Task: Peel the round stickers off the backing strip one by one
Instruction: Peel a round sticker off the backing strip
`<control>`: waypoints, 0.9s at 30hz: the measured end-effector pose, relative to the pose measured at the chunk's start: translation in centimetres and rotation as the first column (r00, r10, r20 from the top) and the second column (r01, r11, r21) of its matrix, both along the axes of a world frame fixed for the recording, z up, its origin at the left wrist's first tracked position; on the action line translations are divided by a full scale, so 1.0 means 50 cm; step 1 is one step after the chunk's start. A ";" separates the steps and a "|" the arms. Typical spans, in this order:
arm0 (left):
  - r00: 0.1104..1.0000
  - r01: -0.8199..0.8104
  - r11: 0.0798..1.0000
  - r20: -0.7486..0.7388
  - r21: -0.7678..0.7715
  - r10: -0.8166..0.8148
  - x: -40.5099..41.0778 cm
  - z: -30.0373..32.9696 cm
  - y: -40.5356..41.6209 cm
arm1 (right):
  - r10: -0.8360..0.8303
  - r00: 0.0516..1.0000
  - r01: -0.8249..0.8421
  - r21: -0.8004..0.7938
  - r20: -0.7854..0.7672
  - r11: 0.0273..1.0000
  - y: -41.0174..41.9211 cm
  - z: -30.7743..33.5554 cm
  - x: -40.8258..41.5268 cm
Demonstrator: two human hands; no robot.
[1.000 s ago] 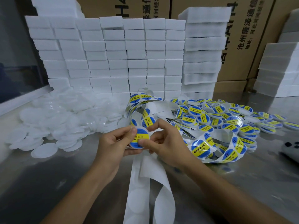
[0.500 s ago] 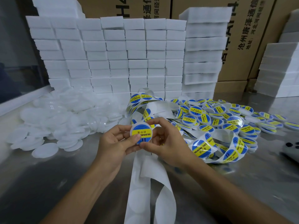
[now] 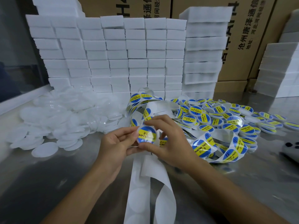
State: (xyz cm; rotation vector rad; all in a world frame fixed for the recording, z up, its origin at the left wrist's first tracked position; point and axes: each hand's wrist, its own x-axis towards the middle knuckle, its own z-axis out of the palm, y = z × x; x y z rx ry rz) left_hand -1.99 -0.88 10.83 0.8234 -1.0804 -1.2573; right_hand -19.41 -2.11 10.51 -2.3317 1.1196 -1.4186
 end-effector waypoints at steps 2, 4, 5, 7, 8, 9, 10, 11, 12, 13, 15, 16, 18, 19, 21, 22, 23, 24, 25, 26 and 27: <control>1.000 -0.016 1.000 0.023 0.004 0.016 0.002 0.000 0.000 | 0.012 0.998 -0.015 -0.035 -0.067 0.999 0.003 0.002 -0.003; 0.999 -0.028 1.000 0.034 -0.004 0.029 -0.002 0.000 0.001 | -0.007 0.996 0.003 -0.049 -0.084 0.999 0.005 0.007 -0.005; 0.999 -0.031 0.999 0.044 -0.017 0.031 -0.004 0.001 0.002 | -0.013 0.997 0.009 -0.063 -0.079 0.998 0.006 0.010 -0.007; 0.996 -0.045 0.998 0.080 -0.050 0.049 -0.006 0.004 0.002 | -0.031 0.999 0.029 -0.082 -0.023 0.996 0.004 0.020 -0.018; 0.992 -0.062 0.996 0.105 -0.057 0.067 -0.005 0.002 0.000 | -0.054 0.998 0.056 -0.079 0.030 0.995 0.001 0.028 -0.030; 0.989 -0.080 0.996 0.125 -0.048 0.085 -0.004 0.001 -0.002 | -0.093 0.992 0.100 -0.075 0.090 0.992 -0.006 0.038 -0.045; 0.983 -0.098 0.994 0.151 -0.039 0.103 -0.002 -0.005 -0.006 | -0.152 0.977 0.164 -0.072 0.148 0.984 -0.016 0.048 -0.063; 0.977 -0.113 0.993 0.181 -0.025 0.116 -0.003 -0.009 -0.008 | -0.228 0.954 0.244 -0.059 0.196 0.968 -0.030 0.057 -0.084; 0.964 -0.136 0.990 0.226 -0.021 0.137 -0.004 -0.015 -0.011 | -0.311 0.923 0.325 -0.026 0.226 0.945 -0.049 0.065 -0.108; 0.953 -0.156 0.988 0.260 -0.011 0.153 -0.006 -0.021 -0.012 | -0.395 0.889 0.400 0.027 0.231 0.916 -0.071 0.071 -0.132; 0.939 -0.172 0.985 0.303 0.002 0.163 -0.010 -0.028 -0.012 | -0.539 0.828 0.520 0.149 0.152 0.841 -0.116 0.075 -0.175; 0.930 -0.172 0.985 0.329 -0.003 0.164 -0.012 -0.030 -0.011 | -0.587 0.806 0.568 0.180 0.074 0.803 -0.138 0.072 -0.191; 0.908 -0.177 0.984 0.384 -0.011 0.168 -0.017 -0.035 -0.010 | -0.627 0.768 0.640 0.155 -0.126 0.753 -0.179 0.060 -0.211; 0.900 -0.176 0.984 0.404 -0.011 0.165 -0.019 -0.036 -0.009 | -0.631 0.747 0.661 0.134 -0.210 0.738 -0.195 0.055 -0.216; 0.895 -0.149 0.989 0.423 -0.017 0.142 -0.022 -0.036 -0.006 | -0.645 0.709 0.691 0.099 -0.284 0.716 -0.220 0.049 -0.222; 0.891 -0.126 0.992 0.435 -0.033 0.127 -0.021 -0.035 -0.004 | -0.657 0.699 0.701 0.090 -0.282 0.707 -0.230 0.048 -0.225; 0.883 -0.099 0.994 0.456 -0.050 0.111 -0.021 -0.034 -0.003 | -0.661 0.698 0.705 0.102 -0.276 0.702 -0.240 0.046 -0.228; 0.872 -0.069 0.996 0.481 -0.064 0.091 -0.020 -0.033 -0.003 | -0.648 0.705 0.699 0.129 -0.289 0.703 -0.247 0.045 -0.228; 0.860 -0.037 0.997 0.505 -0.067 0.066 -0.019 -0.032 -0.002 | -0.620 0.713 0.689 0.162 -0.328 0.707 -0.252 0.044 -0.224; 0.854 -0.006 0.998 0.520 -0.063 0.038 -0.020 -0.032 -0.001 | -0.584 0.720 0.676 0.188 -0.374 0.713 -0.257 0.042 -0.221; 0.850 0.020 0.999 0.526 -0.046 0.007 -0.021 -0.033 0.000 | -0.559 0.730 0.663 0.209 -0.395 0.719 -0.260 0.041 -0.216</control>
